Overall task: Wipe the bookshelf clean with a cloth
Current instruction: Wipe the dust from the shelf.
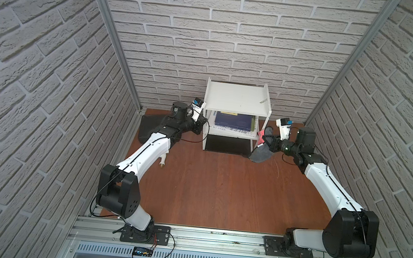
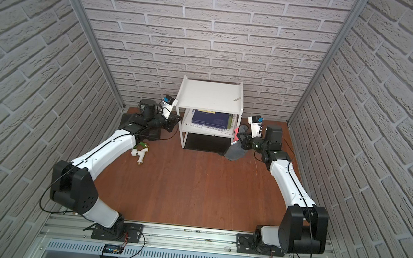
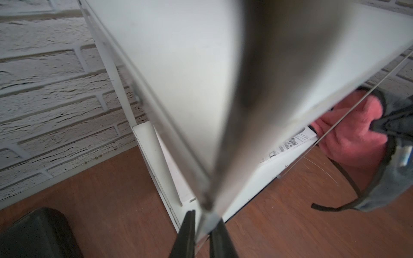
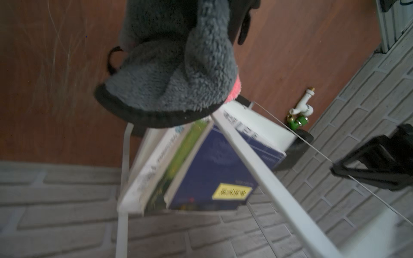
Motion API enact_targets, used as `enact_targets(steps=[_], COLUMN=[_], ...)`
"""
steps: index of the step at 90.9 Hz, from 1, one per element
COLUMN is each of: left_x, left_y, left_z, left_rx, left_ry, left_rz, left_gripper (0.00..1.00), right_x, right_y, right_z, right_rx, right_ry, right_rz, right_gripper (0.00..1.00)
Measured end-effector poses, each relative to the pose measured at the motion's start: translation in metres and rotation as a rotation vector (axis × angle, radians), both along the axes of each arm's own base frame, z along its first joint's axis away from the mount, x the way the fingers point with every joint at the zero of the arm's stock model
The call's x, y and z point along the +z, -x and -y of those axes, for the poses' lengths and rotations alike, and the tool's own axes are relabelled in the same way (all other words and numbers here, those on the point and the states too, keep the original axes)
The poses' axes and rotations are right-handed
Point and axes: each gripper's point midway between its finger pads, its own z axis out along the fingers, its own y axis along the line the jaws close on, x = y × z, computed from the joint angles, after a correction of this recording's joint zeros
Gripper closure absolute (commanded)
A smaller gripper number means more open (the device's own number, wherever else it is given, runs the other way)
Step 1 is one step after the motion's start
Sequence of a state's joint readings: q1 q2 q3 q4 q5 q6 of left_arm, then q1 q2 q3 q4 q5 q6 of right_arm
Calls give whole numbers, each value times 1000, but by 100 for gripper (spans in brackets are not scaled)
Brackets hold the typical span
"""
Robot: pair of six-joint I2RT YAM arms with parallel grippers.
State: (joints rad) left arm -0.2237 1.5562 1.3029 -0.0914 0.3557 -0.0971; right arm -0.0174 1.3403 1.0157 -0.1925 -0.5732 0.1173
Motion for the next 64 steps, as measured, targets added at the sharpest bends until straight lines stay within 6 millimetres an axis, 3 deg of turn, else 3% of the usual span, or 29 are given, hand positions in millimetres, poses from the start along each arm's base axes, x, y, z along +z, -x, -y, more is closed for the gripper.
enact_targets(steps=[4,9,13,22,29,37,41,46,58,64], left_x=[0,0,0,1,1,1,1,1,1,2], left_y=[0,0,1,1,1,1,1,1,1,2], left_z=[-1,-2,-2,-2,-3,-2,-2,-2,-3,-3], left_rx=[-1,-2,-3,-4,-5,-7,-7,-7,-9,-12], left_ry=[2,4,6,7,7,8,8,8,10,14], left_rz=[0,-1,-1,-1,-2,-3,-2,-2,-3,-3], left_gripper=[100,100,100,100,100,100,100,100,100,100], right_x=[-2,15,40,118,182,223,228,220,163,173], right_y=[9,19,27,41,41,27,17,1,-41,-55], right_z=[3,4,0,-20,-32,-28,-23,-19,-18,-19], right_rx=[-5,-11,-6,21,18,-43,-78,-109,-117,-127], right_ry=[25,44,59,90,114,154,178,205,284,296], right_rz=[-17,27,105,316,482,581,592,572,421,422], right_gripper=[97,97,98,97,98,97,97,97,97,97])
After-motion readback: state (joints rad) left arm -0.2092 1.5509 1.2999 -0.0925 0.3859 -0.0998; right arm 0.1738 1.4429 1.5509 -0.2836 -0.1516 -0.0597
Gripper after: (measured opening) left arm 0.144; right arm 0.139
